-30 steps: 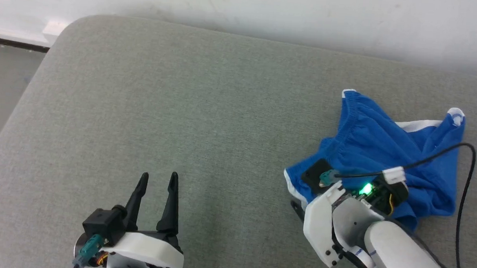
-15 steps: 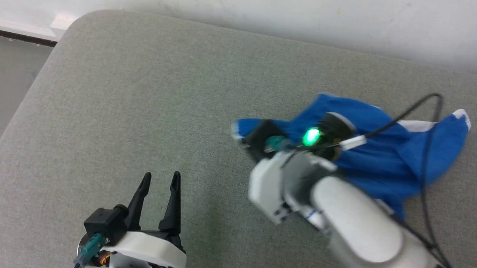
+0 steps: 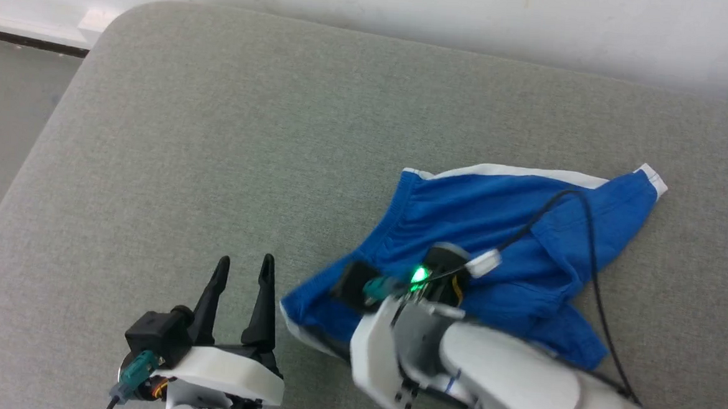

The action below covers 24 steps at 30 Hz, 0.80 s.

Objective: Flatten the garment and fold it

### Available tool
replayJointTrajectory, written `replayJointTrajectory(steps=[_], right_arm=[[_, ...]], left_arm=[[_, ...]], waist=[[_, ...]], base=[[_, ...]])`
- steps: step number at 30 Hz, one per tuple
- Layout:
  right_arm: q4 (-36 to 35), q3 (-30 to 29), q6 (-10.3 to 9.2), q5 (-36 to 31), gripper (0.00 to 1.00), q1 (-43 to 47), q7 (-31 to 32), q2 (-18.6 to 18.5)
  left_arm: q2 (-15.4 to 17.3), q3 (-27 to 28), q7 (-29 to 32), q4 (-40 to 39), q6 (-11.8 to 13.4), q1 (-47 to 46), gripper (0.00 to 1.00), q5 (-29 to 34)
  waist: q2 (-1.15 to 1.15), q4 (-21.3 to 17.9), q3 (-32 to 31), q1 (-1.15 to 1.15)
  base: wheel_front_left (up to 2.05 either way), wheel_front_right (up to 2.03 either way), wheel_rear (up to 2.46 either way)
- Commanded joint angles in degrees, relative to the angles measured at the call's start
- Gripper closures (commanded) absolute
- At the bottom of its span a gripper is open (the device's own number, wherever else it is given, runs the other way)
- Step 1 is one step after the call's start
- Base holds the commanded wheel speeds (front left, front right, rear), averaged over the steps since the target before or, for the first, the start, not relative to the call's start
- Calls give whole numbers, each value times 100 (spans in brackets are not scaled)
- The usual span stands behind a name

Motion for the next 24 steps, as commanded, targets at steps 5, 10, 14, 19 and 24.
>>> replayJointTrajectory(steps=[5,10,14,19,24], right_arm=[[-502,-1348,-6,-200,0,-63,-789,-465],[-1052,-2906,-6,-823,0,593,-707,-847],[-1988,-4548,-6,-1488,0,1876,6,-949],[-3228,-5550,-6,-1911,0,3459,1179,-777],[-3682,-5768,-6,-1997,0,4130,1739,-611]], left_arm=[[-13,67,-27,-54,41,-32,0,15],[-13,126,-27,-90,18,5,0,66],[-13,164,-27,-134,-7,14,0,91],[-14,182,-27,-143,-56,-19,0,115],[-14,134,-27,-100,-105,-118,0,122]], waist=[[0,-265,-27,0],[0,-433,-16,0],[0,-535,53,0],[0,-600,148,0],[0,-544,208,0]], base=[[0,0,0],[0,0,0],[0,0,0],[0,0,0],[0,0,0]])
